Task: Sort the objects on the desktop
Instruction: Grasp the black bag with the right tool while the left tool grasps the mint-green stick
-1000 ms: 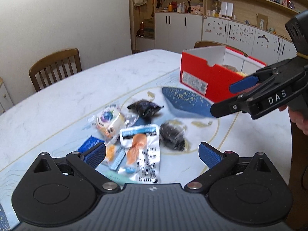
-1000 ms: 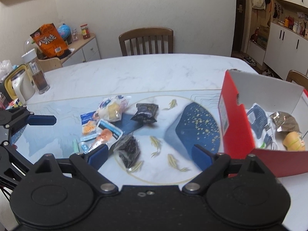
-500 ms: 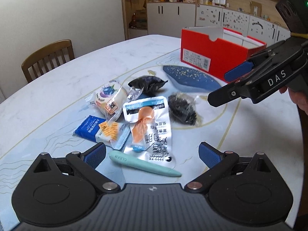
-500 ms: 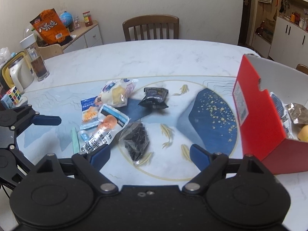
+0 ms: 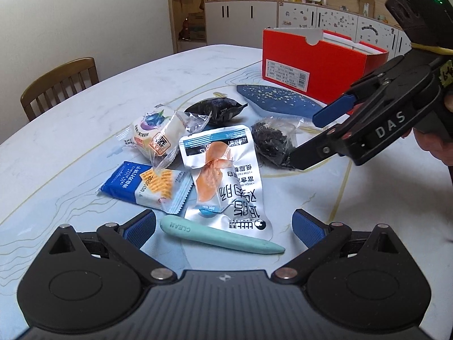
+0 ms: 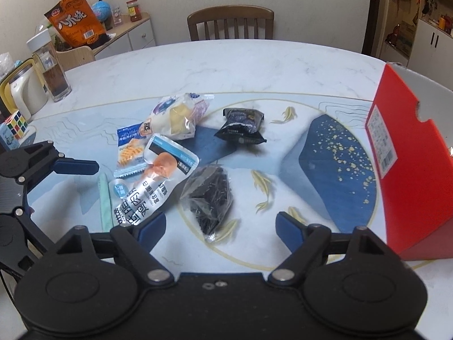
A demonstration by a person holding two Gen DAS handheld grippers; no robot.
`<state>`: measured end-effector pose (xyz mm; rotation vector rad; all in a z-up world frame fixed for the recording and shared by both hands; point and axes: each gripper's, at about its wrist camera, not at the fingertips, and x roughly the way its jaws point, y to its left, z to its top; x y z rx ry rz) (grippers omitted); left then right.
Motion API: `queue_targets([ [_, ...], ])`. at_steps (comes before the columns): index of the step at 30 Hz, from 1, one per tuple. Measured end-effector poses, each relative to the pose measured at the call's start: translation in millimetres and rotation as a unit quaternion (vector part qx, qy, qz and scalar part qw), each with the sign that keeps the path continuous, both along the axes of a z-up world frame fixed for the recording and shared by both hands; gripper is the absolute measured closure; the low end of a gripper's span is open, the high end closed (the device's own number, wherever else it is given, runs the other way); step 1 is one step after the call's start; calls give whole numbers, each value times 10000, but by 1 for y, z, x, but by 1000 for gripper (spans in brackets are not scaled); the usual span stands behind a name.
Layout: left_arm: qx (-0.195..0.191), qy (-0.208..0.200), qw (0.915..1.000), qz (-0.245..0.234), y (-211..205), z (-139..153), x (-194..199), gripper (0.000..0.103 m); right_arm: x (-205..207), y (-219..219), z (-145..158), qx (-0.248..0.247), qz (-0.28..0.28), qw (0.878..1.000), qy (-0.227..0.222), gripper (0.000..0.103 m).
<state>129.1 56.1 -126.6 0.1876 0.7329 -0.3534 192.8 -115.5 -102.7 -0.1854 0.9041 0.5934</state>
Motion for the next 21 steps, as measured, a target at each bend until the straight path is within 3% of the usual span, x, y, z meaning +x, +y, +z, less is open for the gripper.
queue_targets([
  [16,322,-281,9989,-211,-4,-10,-6,0,10,14,-17,-214,79,9997,90,35],
  [21,232,-271,9989,-289,1,-11,-8,0,11,18,-17,-245,150,9996,52,38],
])
